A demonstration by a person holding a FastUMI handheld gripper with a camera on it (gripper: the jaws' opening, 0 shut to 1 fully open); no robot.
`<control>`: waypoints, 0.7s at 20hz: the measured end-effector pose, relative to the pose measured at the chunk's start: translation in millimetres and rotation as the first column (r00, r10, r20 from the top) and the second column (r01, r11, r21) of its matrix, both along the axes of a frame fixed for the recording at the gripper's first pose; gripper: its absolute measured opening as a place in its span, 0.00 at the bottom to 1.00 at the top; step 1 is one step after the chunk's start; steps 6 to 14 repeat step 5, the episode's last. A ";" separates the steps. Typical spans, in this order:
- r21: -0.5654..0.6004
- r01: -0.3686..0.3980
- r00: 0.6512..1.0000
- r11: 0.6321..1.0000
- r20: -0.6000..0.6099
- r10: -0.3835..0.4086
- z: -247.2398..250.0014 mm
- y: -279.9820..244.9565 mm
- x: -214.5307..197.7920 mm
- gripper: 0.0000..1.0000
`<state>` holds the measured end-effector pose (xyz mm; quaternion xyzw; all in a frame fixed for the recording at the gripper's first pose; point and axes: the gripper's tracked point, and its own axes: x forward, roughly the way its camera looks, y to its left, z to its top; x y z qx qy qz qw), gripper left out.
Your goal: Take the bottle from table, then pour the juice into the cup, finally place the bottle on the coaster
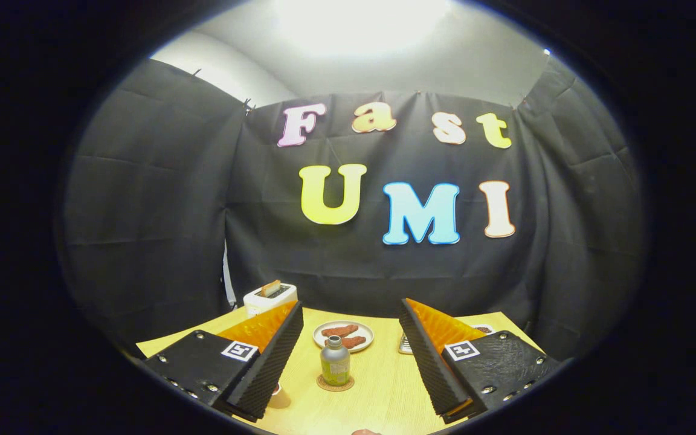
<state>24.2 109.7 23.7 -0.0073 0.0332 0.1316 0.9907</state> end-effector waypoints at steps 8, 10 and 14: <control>0.009 0.012 1.000 1.000 0.006 -0.012 2.9 -0.8 -12.2 0.97; 0.009 0.012 1.000 1.000 0.006 -0.012 2.9 -0.8 -12.2 0.97; 0.009 0.012 1.000 1.000 0.006 -0.012 2.9 -0.8 -12.2 0.97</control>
